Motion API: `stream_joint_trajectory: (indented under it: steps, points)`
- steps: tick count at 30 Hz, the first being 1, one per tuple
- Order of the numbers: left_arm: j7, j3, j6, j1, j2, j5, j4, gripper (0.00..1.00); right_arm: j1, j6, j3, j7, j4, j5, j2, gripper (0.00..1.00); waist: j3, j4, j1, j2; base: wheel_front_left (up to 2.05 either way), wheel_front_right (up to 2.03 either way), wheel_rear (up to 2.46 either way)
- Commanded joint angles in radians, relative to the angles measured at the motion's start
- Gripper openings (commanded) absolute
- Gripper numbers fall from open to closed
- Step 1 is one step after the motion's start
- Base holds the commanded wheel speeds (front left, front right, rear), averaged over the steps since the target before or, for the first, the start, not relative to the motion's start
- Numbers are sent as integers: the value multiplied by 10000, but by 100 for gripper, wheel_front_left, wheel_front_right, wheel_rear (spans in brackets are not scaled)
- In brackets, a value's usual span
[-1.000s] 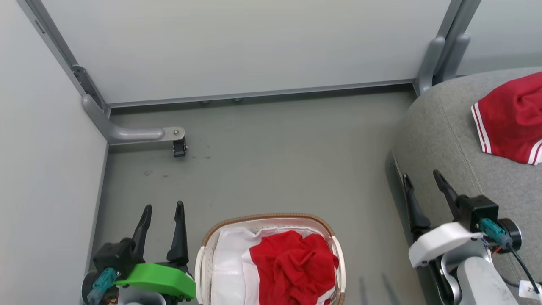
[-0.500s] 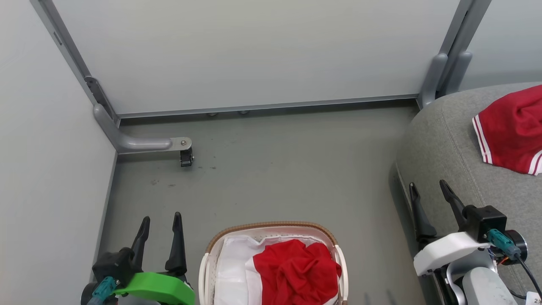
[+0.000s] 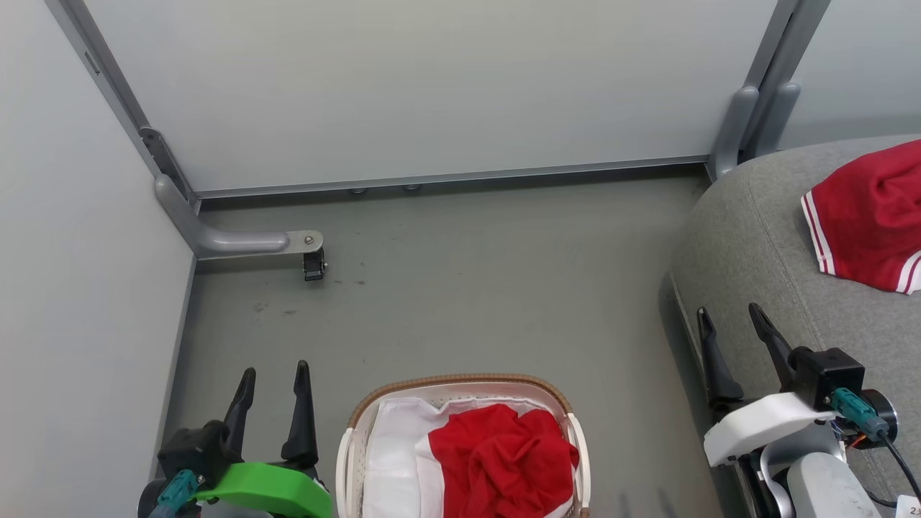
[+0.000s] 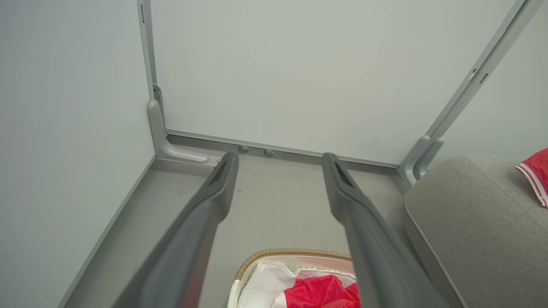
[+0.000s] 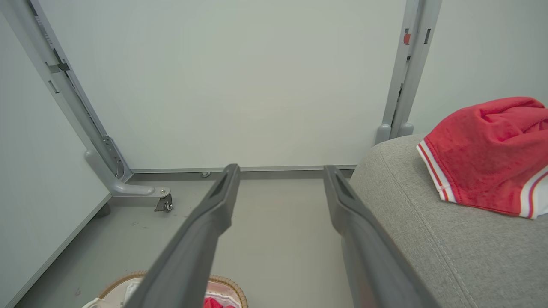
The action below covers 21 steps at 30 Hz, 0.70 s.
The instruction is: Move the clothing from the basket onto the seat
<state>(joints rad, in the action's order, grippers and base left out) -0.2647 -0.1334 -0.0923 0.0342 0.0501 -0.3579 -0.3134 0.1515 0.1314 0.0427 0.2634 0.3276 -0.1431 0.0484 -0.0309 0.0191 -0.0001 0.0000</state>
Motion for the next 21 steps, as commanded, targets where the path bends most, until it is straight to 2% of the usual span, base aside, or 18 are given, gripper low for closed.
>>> stream_joint_trajectory:
  steps: [1, 13, 21]
  points:
    - [6, -7, -14, -67, 7, 66, 8, 100, -70, -14, 15, 20, -57, -6, 39, 100, -13, -2, 1, 0, 0, 0, 0]
    - [6, -221, -75, 359, 8, 183, 75, 100, 183, -14, 244, 20, -336, 109, 40, 100, -426, -60, 1, 0, 0, 0, 0]
    - [7, -1155, -269, 1509, 14, 486, -119, 100, 863, -14, 427, 20, -761, 241, 37, 100, -1604, -499, 1, 0, 0, 0, 0]
